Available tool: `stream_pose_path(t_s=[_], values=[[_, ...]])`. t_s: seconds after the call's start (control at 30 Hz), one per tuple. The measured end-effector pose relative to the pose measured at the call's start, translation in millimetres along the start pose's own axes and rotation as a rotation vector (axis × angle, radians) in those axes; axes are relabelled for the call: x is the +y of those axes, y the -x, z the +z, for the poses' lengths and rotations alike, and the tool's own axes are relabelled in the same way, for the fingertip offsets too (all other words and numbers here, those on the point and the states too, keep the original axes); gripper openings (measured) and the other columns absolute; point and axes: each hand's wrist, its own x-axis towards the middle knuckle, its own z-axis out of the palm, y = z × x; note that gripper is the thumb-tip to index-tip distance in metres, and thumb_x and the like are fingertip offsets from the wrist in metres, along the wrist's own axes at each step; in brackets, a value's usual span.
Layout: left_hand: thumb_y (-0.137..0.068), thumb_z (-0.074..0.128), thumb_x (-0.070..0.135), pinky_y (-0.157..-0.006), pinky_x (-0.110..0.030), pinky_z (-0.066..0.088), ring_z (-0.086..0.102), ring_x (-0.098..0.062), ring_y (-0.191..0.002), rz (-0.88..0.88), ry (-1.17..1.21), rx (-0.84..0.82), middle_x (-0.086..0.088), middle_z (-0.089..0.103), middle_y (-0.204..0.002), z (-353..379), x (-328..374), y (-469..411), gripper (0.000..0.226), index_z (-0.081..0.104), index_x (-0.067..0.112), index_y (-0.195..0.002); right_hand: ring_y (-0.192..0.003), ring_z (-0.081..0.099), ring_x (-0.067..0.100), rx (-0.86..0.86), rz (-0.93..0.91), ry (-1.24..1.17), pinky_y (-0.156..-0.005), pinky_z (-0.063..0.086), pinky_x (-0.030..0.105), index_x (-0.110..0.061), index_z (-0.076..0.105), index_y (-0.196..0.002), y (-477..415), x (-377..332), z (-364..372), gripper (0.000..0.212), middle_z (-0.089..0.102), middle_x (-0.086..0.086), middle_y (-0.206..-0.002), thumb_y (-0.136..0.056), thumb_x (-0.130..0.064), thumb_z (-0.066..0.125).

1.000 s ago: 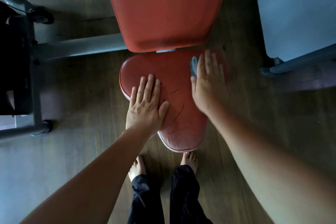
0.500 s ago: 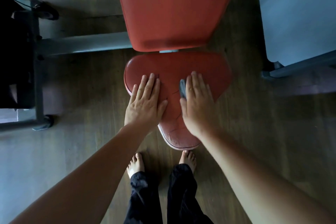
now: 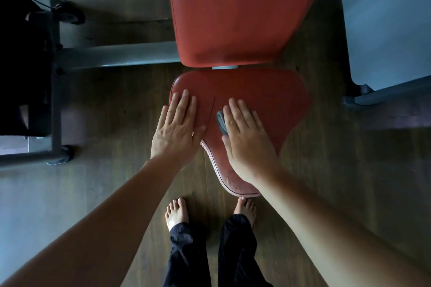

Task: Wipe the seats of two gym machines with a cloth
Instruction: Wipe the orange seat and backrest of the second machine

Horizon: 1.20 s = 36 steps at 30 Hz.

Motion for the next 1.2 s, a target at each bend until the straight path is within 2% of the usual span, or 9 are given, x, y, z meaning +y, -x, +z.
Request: stream_pose_path(t_s=[0.13, 0.27, 0.47, 0.53, 0.7, 0.77, 0.93, 1.0, 1.2], values=[[-0.102, 0.03, 0.056, -0.129, -0.045, 0.011, 0.002, -0.019, -0.161, 0.006, 0.02, 0.004, 0.0, 0.006, -0.174, 1, -5, 1, 0.074, 0.017, 0.019, -0.164, -0.155, 0.019, 0.028, 0.023, -0.017, -0.008, -0.123, 0.023, 0.049, -0.009, 0.025, -0.158, -49, 12, 0, 0.064, 0.022, 0.01, -0.168, -0.1, -0.032, 0.037], [-0.103, 0.027, 0.057, -0.13, -0.045, 0.007, -0.003, -0.018, -0.16, 0.001, 0.029, 0.006, 0.002, 0.001, -0.174, 3, -5, 4, 0.073, 0.011, 0.02, -0.165, -0.156, 0.017, 0.029, 0.018, 0.103, -0.015, -0.124, 0.021, 0.05, -0.012, 0.022, -0.159, -119, 13, -2, 0.066, 0.021, 0.009, -0.168, -0.1, -0.031, 0.044], [-0.102, 0.036, 0.058, -0.129, -0.048, 0.011, -0.001, -0.018, -0.16, -0.001, 0.053, 0.023, 0.001, 0.006, -0.174, 5, -11, 5, 0.076, 0.017, 0.019, -0.164, -0.155, 0.019, 0.028, 0.026, -0.028, 0.051, -0.124, 0.022, 0.048, -0.011, 0.025, -0.159, -30, -28, 5, 0.064, 0.022, 0.009, -0.168, -0.101, -0.033, 0.042], [-0.102, 0.036, 0.061, -0.129, -0.049, 0.01, -0.003, -0.019, -0.16, -0.027, 0.06, 0.01, 0.001, 0.004, -0.174, 4, -15, 6, 0.078, 0.015, 0.019, -0.165, -0.156, 0.019, 0.026, 0.013, -0.039, 0.026, -0.124, 0.023, 0.048, -0.011, 0.024, -0.159, -29, -29, 7, 0.064, 0.023, 0.008, -0.168, -0.101, -0.033, 0.041], [-0.101, 0.031, 0.068, -0.13, -0.046, 0.004, -0.009, -0.019, -0.16, -0.096, 0.055, -0.021, 0.0, -0.006, -0.174, 4, -26, 10, 0.086, 0.004, 0.018, -0.165, -0.155, 0.019, 0.029, 0.023, 0.055, -0.003, -0.124, 0.02, 0.049, -0.009, 0.021, -0.159, -132, -29, 6, 0.065, 0.022, 0.012, -0.168, -0.101, -0.032, 0.04], [-0.101, 0.03, 0.07, -0.13, -0.045, 0.003, -0.009, -0.018, -0.16, -0.115, 0.071, -0.022, 0.001, -0.006, -0.174, 4, -31, 13, 0.087, 0.003, 0.018, -0.165, -0.156, 0.017, 0.029, 0.029, 0.084, 0.001, -0.124, 0.016, 0.048, -0.008, 0.02, -0.159, -142, -35, 6, 0.065, 0.021, 0.012, -0.168, -0.102, -0.032, 0.041], [-0.102, 0.031, 0.068, -0.13, -0.046, 0.007, -0.009, -0.014, -0.159, -0.109, 0.124, -0.044, 0.004, -0.004, -0.174, 9, -39, 21, 0.085, -0.002, 0.021, -0.165, -0.157, 0.014, 0.029, -0.001, -0.171, 0.022, -0.125, 0.02, 0.048, -0.008, 0.019, -0.16, -50, -38, 10, 0.066, 0.016, 0.012, -0.169, -0.102, -0.033, 0.038], [-0.102, 0.034, 0.066, -0.13, -0.046, 0.01, -0.007, -0.015, -0.16, -0.102, 0.139, -0.039, 0.003, 0.0, -0.174, 11, -41, 22, 0.085, -0.002, 0.021, -0.165, -0.157, 0.014, 0.028, -0.026, -0.213, -0.017, -0.125, 0.021, 0.048, -0.008, 0.02, -0.16, -57, -32, 10, 0.065, 0.017, 0.011, -0.169, -0.102, -0.031, 0.036], [-0.098, 0.04, 0.07, -0.13, -0.042, 0.008, -0.004, -0.015, -0.16, -0.142, 0.219, -0.043, 0.001, 0.006, -0.174, 10, -44, 18, 0.093, 0.0, 0.018, -0.165, -0.151, 0.027, 0.033, 0.031, -0.027, -0.025, -0.124, 0.022, 0.048, -0.006, 0.028, -0.157, -157, -54, 6, 0.061, 0.032, 0.013, -0.163, -0.102, -0.032, 0.035]])
